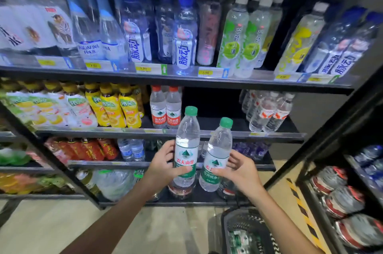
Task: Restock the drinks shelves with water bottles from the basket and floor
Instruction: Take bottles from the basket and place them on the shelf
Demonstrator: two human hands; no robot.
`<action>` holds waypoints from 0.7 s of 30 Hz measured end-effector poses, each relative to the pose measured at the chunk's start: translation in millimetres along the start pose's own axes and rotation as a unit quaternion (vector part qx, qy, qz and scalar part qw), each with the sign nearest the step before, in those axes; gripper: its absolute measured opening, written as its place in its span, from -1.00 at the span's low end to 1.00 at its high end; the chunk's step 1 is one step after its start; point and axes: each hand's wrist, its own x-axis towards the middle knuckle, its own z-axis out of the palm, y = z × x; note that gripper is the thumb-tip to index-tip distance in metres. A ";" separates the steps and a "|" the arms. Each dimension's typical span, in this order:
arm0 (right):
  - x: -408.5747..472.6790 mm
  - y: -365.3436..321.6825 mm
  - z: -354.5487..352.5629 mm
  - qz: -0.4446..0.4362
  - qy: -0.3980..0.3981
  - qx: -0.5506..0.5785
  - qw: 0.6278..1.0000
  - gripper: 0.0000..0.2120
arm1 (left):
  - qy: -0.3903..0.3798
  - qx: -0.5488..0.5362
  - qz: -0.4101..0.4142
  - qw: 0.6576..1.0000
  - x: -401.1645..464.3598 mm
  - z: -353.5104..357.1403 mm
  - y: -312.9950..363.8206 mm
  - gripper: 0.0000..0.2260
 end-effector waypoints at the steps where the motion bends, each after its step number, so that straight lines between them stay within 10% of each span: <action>1: 1.6 1.0 0.9 0.000 0.012 0.005 1.000 -0.35 | -0.010 0.006 0.003 1.000 6.3 -2.0 0.1 -0.27; 21: 96.0 15.2 -31.3 -0.083 0.221 0.025 0.971 -0.40 | -0.038 0.087 0.105 0.990 128.7 32.2 -9.3 -0.27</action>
